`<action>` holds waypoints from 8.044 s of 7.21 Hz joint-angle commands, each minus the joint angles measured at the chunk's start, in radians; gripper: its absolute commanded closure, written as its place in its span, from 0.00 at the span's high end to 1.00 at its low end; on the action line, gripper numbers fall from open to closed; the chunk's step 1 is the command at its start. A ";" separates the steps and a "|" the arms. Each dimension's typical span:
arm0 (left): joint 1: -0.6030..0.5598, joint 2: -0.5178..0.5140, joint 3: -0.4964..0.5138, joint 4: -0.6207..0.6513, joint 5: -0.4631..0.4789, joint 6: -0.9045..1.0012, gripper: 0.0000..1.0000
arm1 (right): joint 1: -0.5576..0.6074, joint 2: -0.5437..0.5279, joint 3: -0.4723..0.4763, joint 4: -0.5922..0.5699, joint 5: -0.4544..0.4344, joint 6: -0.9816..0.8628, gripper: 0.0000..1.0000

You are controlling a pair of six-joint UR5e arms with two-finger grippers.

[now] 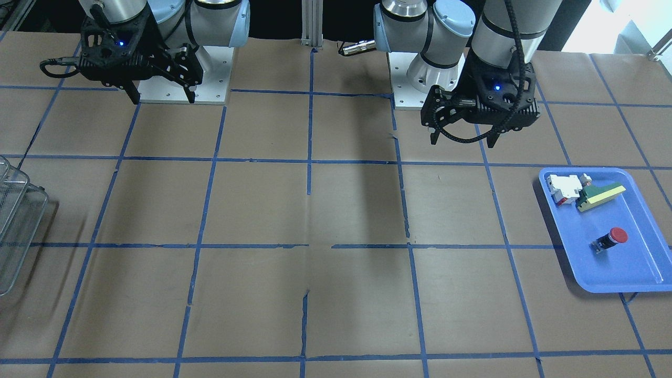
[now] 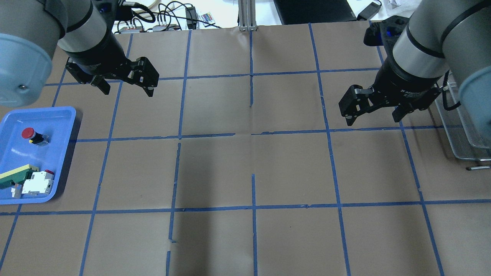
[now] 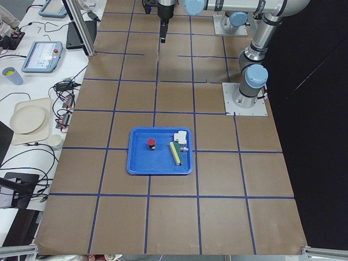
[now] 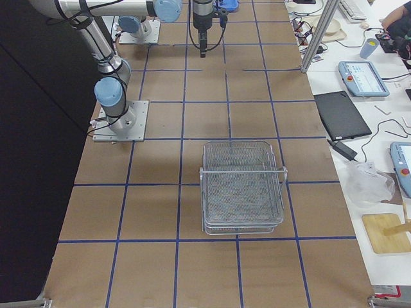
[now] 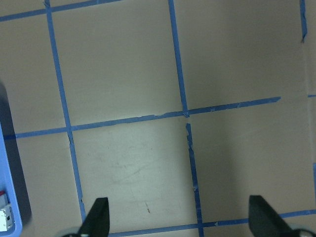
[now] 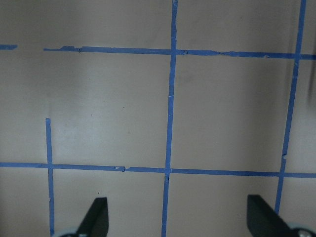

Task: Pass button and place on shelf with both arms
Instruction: 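Move the left gripper toward the blue tray, then lower the left gripper and grasp the red-capped button block in the tray, then lift the button block with the left gripper while the right gripper turns toward it, then bring the right gripper toward the button block held by the left gripper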

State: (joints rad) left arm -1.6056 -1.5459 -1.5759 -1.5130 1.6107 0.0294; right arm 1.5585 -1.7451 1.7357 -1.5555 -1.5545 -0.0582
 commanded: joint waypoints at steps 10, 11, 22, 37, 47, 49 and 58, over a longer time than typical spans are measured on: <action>0.097 0.001 -0.002 0.002 -0.006 0.091 0.99 | 0.003 0.006 0.012 -0.001 -0.001 0.006 1.00; 0.193 -0.012 -0.025 0.008 -0.009 0.230 0.99 | 0.003 0.006 0.012 0.000 -0.001 0.006 1.00; 0.809 -0.459 -0.079 0.491 -0.112 1.558 0.99 | 0.005 0.004 0.015 0.000 -0.001 0.006 1.00; 0.640 -0.164 -0.107 -0.092 -0.405 1.119 0.17 | -0.147 0.058 0.013 0.034 0.440 0.639 1.00; 0.178 0.046 -0.449 0.112 -1.264 0.307 0.07 | -0.281 0.134 0.185 0.150 1.313 0.900 1.00; 0.122 0.046 -0.499 0.389 -1.250 0.031 0.05 | -0.282 0.141 0.223 0.138 1.311 0.903 1.00; 0.089 0.055 -0.535 0.543 -1.345 -0.220 0.01 | -0.198 0.079 0.260 0.124 1.291 0.817 1.00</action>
State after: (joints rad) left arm -1.5034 -1.4873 -2.1129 -0.9807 0.2655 -0.1761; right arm 1.3383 -1.6626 1.9949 -1.4369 -0.2651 0.7461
